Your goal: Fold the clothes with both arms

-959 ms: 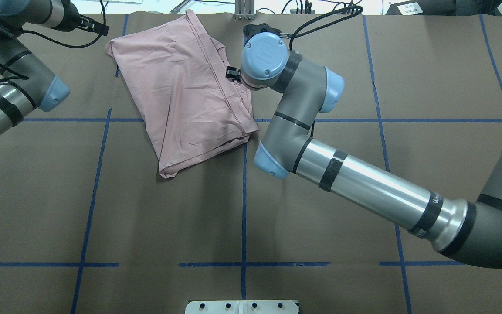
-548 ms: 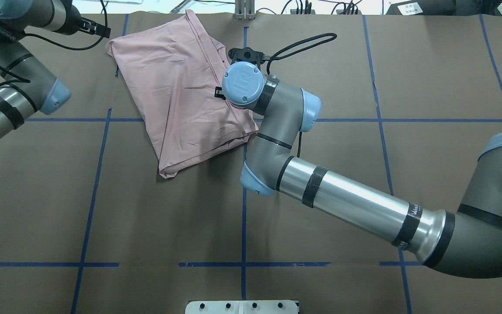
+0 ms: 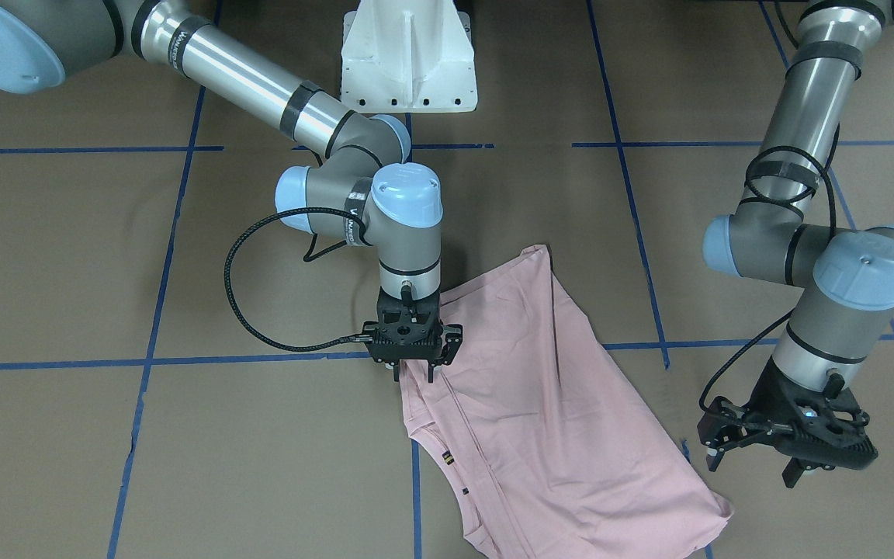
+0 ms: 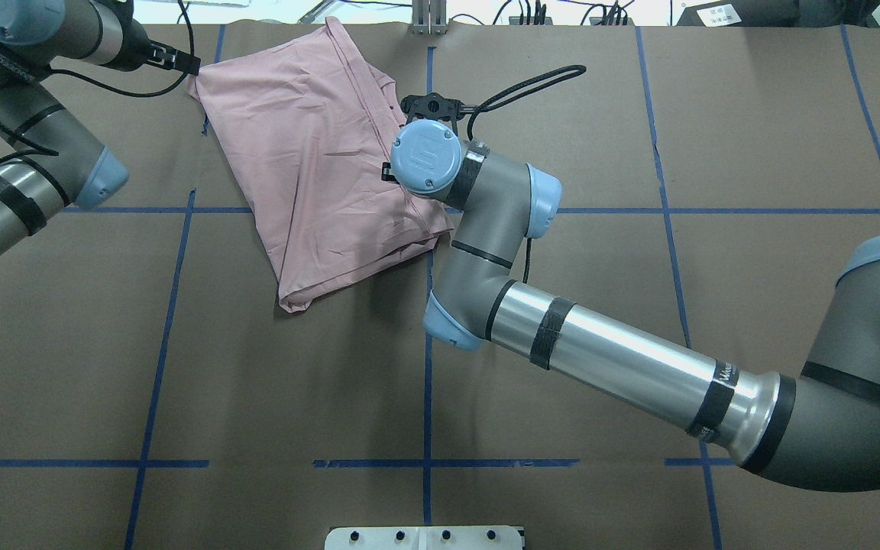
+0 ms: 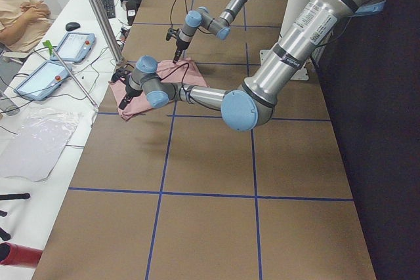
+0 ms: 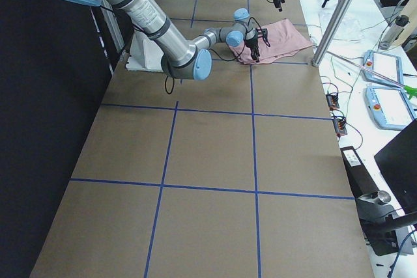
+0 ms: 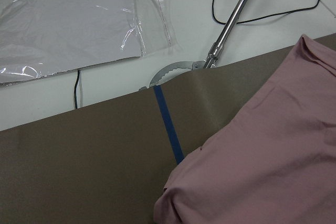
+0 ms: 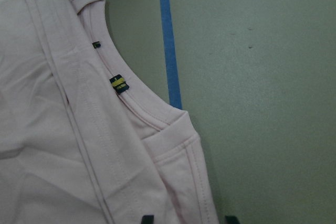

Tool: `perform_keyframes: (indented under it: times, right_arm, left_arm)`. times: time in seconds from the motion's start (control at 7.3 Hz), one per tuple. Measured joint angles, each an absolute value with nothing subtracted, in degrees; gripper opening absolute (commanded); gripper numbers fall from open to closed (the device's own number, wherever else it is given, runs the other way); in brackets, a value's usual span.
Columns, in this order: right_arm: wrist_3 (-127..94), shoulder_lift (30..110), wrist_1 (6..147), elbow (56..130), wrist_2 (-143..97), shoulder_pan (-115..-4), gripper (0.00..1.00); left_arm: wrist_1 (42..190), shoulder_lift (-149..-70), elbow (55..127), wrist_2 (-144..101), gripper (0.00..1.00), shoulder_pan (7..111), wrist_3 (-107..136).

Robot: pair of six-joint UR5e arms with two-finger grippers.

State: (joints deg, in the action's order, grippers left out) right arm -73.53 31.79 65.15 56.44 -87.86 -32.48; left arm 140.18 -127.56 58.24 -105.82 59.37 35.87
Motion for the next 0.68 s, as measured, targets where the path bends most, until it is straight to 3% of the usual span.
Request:
perform_keyframes:
  times: [0.41,0.55,0.68]
  right_arm:
    - [-74.2,32.4,64.9,56.5,-87.1,-32.1,0.51]
    - [-74.4,32.5,64.8,56.5,-86.8,-31.8,0.45]
    - [-74.7,32.6,64.7,56.5,-86.6,-31.7,0.27]
  left_arm:
    - [140.2,-127.4,58.6,-105.8,1.00,59.3,35.9]
    - [140.2,-127.4,58.7,-105.8,1.00,59.3,35.9]
    - [140.2,-127.4,58.7,-105.8,1.00,59.3,35.9]
